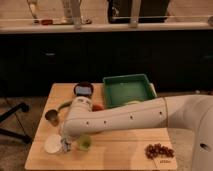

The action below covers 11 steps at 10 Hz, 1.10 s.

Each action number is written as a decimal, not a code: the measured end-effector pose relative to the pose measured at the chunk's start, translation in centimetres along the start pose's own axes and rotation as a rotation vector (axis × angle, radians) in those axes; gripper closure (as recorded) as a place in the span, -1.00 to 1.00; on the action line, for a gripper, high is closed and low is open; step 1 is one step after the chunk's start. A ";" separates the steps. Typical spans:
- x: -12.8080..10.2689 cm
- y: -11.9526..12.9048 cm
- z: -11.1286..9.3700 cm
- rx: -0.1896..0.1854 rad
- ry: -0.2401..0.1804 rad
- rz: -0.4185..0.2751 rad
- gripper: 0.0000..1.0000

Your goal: Place towel in paper cup

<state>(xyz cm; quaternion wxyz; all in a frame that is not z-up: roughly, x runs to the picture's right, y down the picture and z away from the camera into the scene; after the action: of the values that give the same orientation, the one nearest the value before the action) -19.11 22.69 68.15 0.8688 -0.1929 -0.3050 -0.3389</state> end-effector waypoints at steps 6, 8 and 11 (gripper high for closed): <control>2.1 1.6 -1.7 0.023 0.061 0.068 1.00; 2.1 1.3 -2.7 0.055 0.070 0.069 1.00; 0.9 0.0 -4.2 0.105 0.067 0.034 1.00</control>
<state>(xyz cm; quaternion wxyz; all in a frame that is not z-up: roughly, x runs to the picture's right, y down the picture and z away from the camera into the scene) -16.94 20.02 65.65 0.8931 -0.1409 -0.2897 -0.3140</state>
